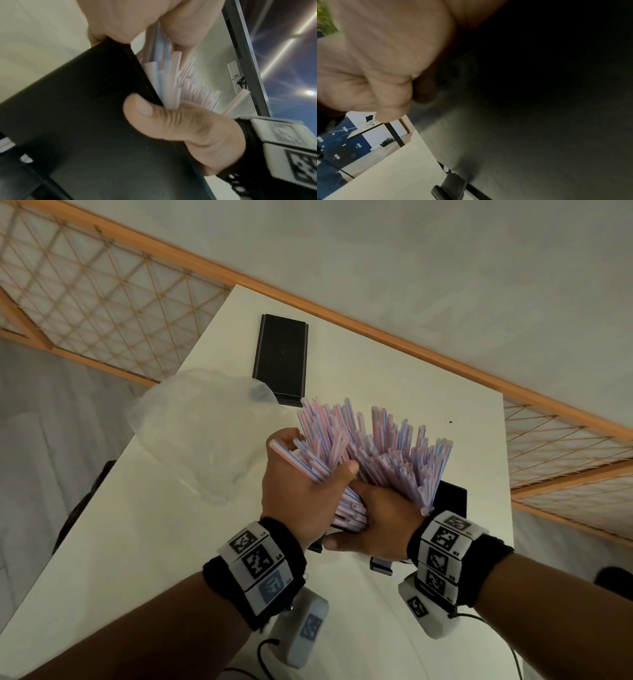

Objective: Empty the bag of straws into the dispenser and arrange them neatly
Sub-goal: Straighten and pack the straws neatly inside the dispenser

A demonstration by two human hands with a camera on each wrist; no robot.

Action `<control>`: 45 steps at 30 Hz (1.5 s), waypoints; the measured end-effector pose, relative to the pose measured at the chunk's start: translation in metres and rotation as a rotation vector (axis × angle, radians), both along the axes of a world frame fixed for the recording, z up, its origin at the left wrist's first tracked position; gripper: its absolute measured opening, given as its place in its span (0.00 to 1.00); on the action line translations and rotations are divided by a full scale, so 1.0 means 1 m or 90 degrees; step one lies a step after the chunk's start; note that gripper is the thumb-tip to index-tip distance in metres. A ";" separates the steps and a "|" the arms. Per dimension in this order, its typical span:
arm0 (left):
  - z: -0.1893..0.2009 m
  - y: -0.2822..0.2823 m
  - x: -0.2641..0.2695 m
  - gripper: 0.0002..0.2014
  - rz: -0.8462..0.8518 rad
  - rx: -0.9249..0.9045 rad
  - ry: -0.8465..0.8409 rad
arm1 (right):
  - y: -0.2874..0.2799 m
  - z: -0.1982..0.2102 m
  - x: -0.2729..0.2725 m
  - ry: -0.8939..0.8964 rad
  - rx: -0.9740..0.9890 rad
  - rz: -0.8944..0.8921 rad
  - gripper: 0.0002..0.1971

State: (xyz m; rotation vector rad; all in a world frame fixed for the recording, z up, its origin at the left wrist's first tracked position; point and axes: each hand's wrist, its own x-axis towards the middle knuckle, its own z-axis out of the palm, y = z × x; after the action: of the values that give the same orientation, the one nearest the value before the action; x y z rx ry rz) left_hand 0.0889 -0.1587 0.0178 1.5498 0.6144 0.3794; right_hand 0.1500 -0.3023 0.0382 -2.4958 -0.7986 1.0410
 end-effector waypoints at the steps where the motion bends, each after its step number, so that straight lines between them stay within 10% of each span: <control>1: -0.001 -0.001 -0.001 0.33 -0.002 0.011 0.018 | -0.006 -0.004 -0.001 -0.044 -0.027 0.022 0.45; 12: -0.006 0.003 0.004 0.22 -0.061 -0.049 0.074 | -0.063 0.017 -0.059 -0.158 0.117 0.032 0.37; 25: 0.005 0.000 -0.001 0.38 -0.095 -0.235 0.016 | -0.057 0.011 -0.054 -0.324 0.262 -0.146 0.16; 31: 0.013 -0.002 0.000 0.39 -0.075 -0.241 -0.019 | -0.064 0.022 -0.018 -0.264 0.082 -0.270 0.50; 37: 0.017 0.006 0.005 0.31 -0.049 -0.327 -0.067 | -0.049 0.007 -0.023 -0.299 0.102 -0.181 0.27; 42: 0.022 0.019 0.010 0.51 -0.067 -0.411 -0.108 | -0.046 -0.002 -0.017 -0.262 0.071 -0.247 0.52; 45: 0.025 0.021 0.013 0.43 -0.131 -0.404 -0.108 | -0.036 -0.007 -0.018 -0.269 0.053 -0.218 0.54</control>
State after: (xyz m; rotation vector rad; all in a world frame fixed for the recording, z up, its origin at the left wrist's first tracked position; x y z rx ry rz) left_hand 0.1018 -0.1378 0.0429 0.9481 0.3845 0.1331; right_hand 0.1324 -0.3388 0.0308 -2.6851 -0.4764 0.3648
